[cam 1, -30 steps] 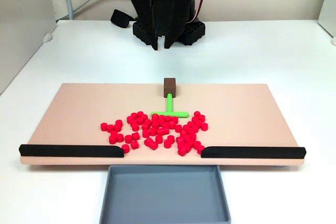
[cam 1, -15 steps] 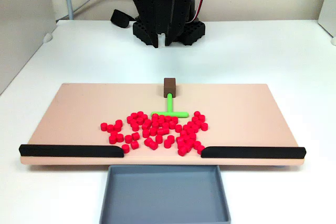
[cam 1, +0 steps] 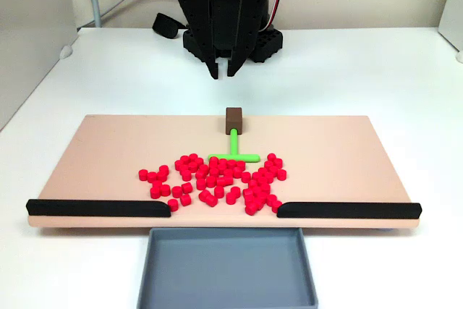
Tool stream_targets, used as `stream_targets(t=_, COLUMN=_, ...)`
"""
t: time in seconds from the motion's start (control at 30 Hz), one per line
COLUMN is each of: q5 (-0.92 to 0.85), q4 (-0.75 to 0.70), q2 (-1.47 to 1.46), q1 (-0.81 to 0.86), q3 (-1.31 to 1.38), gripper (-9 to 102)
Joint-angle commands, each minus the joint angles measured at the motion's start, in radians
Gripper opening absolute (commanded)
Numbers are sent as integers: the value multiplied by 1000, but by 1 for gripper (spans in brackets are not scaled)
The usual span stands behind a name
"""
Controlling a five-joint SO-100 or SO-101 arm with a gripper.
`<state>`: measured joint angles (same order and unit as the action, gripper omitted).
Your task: Grasp a green tool by the dark brown handle.
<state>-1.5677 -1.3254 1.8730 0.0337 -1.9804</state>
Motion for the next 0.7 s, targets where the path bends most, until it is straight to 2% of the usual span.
stream_targets(t=0.0, q5=41, q4=26, q2=11, q1=-9, q3=3, gripper=2)
stream_targets(t=0.2, q5=109, q4=67, q2=-29, q1=-15, q3=5, gripper=11)
stream_targets(t=0.37, q5=100, q4=84, q2=-57, q1=-12, q3=5, gripper=17)
stream_targets(t=0.67, q5=31, q4=84, q2=-97, q1=9, q3=-2, gripper=19)
